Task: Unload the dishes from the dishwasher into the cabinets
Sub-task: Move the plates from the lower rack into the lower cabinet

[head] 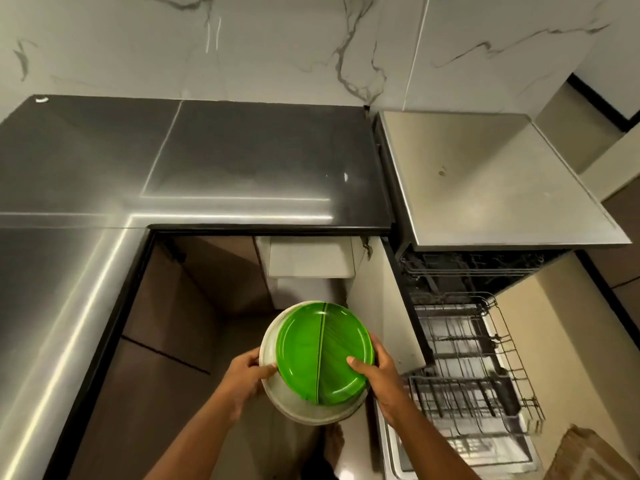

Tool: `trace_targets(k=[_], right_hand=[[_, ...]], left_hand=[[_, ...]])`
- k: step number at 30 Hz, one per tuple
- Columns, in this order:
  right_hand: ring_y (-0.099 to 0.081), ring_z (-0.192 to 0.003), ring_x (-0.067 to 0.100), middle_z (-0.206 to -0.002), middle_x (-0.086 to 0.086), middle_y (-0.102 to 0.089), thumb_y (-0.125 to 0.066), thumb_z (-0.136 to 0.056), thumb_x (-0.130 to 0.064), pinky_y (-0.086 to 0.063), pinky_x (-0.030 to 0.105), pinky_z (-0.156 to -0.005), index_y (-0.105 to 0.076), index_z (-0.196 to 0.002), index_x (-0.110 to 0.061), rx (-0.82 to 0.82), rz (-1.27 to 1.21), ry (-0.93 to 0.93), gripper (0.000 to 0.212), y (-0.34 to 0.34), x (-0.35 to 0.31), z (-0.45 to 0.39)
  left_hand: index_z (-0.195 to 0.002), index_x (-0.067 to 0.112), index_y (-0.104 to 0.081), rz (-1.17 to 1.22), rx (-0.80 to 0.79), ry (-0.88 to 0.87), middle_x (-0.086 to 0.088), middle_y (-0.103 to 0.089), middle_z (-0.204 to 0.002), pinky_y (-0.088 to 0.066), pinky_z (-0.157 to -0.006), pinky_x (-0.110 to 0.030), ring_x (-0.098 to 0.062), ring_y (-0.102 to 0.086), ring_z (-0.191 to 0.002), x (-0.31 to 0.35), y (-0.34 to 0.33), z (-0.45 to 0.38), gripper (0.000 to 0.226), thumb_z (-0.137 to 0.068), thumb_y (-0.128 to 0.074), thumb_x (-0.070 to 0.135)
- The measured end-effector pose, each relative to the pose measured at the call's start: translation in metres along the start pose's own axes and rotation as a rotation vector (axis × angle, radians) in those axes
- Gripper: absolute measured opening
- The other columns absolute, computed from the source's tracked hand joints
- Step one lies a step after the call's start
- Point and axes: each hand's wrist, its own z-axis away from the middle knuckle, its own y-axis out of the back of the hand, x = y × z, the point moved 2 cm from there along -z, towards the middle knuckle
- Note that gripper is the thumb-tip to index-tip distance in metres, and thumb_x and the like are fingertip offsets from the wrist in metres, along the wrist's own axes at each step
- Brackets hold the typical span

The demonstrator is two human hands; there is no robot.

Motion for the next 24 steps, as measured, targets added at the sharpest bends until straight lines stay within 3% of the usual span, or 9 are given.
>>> trace_targets(k=[3,6,9,12,14,16,19,22,24], right_hand=[[-0.066,-0.111,0.025,-0.127,0.006,-0.066,-0.087,-0.063,-0.02,-0.058,0.043,-0.09,-0.05,-0.143,-0.026,0.008,0.024,-0.01,0.088,-0.008,-0.005,-0.052],[-0.066,-0.107,0.024,-0.123,0.006,-0.065,-0.081,-0.078,-0.005,-0.058,0.041,-0.088,-0.048,-0.139,-0.031,0.031,0.035,-0.036,0.074,-0.016,-0.003,-0.104],[-0.066,-0.107,0.028,-0.123,0.011,-0.067,-0.078,-0.079,0.001,-0.057,0.042,-0.09,-0.051,-0.141,-0.019,0.117,0.051,-0.019,0.071,-0.018,0.01,-0.159],[-0.069,-0.091,0.021,-0.111,0.009,-0.07,-0.077,-0.078,0.005,-0.06,0.024,-0.072,-0.055,-0.136,-0.008,0.171,0.075,-0.013,0.064,-0.021,0.038,-0.213],[-0.068,-0.083,0.013,-0.1,0.001,-0.072,-0.075,-0.078,0.009,-0.056,0.017,-0.062,-0.058,-0.133,-0.014,0.174,0.068,-0.007,0.062,-0.024,0.051,-0.241],[-0.068,-0.086,0.015,-0.103,0.002,-0.072,-0.073,-0.079,0.01,-0.058,0.02,-0.068,-0.057,-0.133,-0.018,0.152,0.065,-0.004,0.063,-0.028,0.063,-0.265],[-0.066,-0.099,0.025,-0.117,0.012,-0.069,-0.073,-0.079,0.012,-0.057,0.034,-0.086,-0.056,-0.135,-0.01,0.141,0.102,0.021,0.062,-0.03,0.08,-0.308],[-0.065,-0.096,0.022,-0.114,0.01,-0.068,-0.071,-0.079,0.012,-0.058,0.023,-0.078,-0.056,-0.132,-0.008,0.113,0.15,0.061,0.059,-0.032,0.085,-0.344],[-0.067,-0.091,0.018,-0.111,0.008,-0.069,-0.071,-0.08,0.011,-0.058,0.026,-0.078,-0.057,-0.129,-0.011,0.088,0.164,0.059,0.056,-0.035,0.088,-0.363]], left_hand=[[-0.111,0.012,-0.067,-0.065,0.045,-0.05,-0.014,-0.071,-0.102,-0.059,-0.081,-0.047,-0.033,-0.069,-0.096,0.014,0.0,-0.05,0.032,-0.085,-0.066,-0.006],[-0.106,0.012,-0.069,-0.165,0.063,-0.103,-0.01,-0.072,-0.094,-0.059,-0.074,-0.042,-0.03,-0.069,-0.088,0.022,-0.003,-0.108,0.03,-0.082,-0.068,-0.006],[-0.098,0.017,-0.07,-0.226,0.079,-0.153,-0.003,-0.071,-0.083,-0.054,-0.067,-0.037,-0.022,-0.065,-0.078,0.022,-0.009,-0.165,0.029,-0.08,-0.071,-0.005],[-0.095,0.015,-0.068,-0.23,0.102,-0.13,-0.002,-0.067,-0.078,-0.051,-0.058,-0.027,-0.016,-0.06,-0.07,0.008,-0.011,-0.226,0.023,-0.081,-0.073,-0.002],[-0.1,0.012,-0.068,-0.211,0.089,-0.124,-0.001,-0.067,-0.076,-0.053,-0.053,-0.023,-0.014,-0.06,-0.066,-0.004,-0.01,-0.257,0.027,-0.081,-0.07,-0.007],[-0.107,0.003,-0.067,-0.213,0.097,-0.115,-0.002,-0.066,-0.075,-0.055,-0.056,-0.025,-0.018,-0.06,-0.067,-0.016,-0.008,-0.287,0.03,-0.081,-0.068,-0.012],[-0.113,-0.007,-0.065,-0.253,0.13,-0.124,-0.011,-0.065,-0.084,-0.055,-0.07,-0.036,-0.024,-0.059,-0.078,-0.027,-0.01,-0.332,0.032,-0.081,-0.069,-0.01],[-0.111,-0.012,-0.063,-0.262,0.162,-0.144,-0.011,-0.061,-0.08,-0.051,-0.049,-0.017,-0.023,-0.056,-0.072,-0.03,-0.012,-0.357,0.03,-0.082,-0.067,-0.011],[-0.113,-0.014,-0.061,-0.266,0.183,-0.149,-0.015,-0.061,-0.086,-0.047,-0.045,-0.012,-0.023,-0.055,-0.071,-0.028,-0.014,-0.365,0.032,-0.081,-0.066,-0.013]])
